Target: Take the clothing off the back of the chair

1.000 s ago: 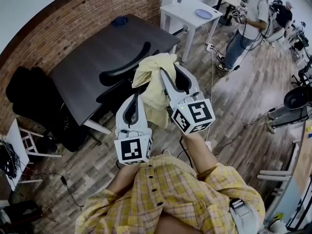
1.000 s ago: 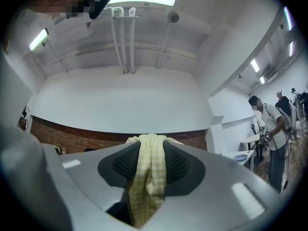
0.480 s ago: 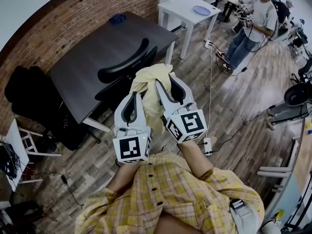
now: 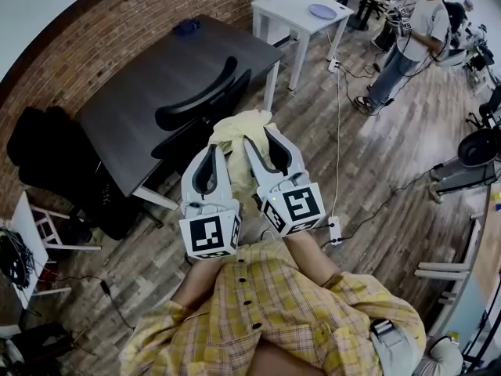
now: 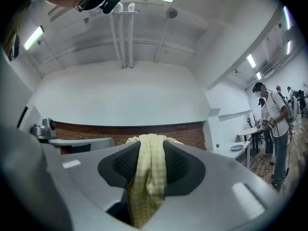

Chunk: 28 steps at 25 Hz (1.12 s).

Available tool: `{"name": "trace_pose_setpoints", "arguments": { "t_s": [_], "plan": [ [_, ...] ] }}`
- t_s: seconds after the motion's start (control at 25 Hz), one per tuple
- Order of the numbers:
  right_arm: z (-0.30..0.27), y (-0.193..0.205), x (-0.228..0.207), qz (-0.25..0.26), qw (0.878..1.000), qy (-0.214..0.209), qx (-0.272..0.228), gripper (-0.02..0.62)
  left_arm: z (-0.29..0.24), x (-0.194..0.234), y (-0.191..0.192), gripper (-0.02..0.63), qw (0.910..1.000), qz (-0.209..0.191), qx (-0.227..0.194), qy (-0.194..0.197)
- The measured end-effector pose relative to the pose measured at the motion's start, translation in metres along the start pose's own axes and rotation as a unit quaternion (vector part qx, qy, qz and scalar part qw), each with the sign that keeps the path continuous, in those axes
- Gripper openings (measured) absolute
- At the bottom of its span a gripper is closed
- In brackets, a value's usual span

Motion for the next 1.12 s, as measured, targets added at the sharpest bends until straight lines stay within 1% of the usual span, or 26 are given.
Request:
{"name": "trace_pose_setpoints", "arguments": {
  "t_s": [0.24, 0.56, 0.88, 1.12],
  "plan": [
    [0.004, 0.006, 0.002, 0.002, 1.0, 0.003, 0.007, 0.146, 0.001, -0.003, 0.001, 0.0, 0.9999, -0.015, -0.002, 0.002],
    [0.006, 0.003, 0.001, 0.013, 1.0, 0.012, 0.007, 0.147, -0.002, -0.003, 0.004, 0.0, 0.9999, -0.014, 0.005, 0.002],
    [0.003, 0.005, 0.0, 0.009, 1.0, 0.009, 0.007, 0.146, -0.006, -0.002, 0.007, 0.0, 0.9999, -0.01, 0.007, 0.001],
    [-0.007, 0.004, 0.003, 0.013, 1.0, 0.009, 0.007, 0.147, -0.012, 0.007, 0.006, 0.0, 1.0, -0.005, 0.007, -0.003]
  ]
}}
Point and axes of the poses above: the fingertips, and each gripper's own axes: z backward along the fingers, x to its left, y out of its underside, the point moved 4 cm from there along z, backward along the fingers, and after that the axes turned 11 degrees about -y, right-handed, at the moved point
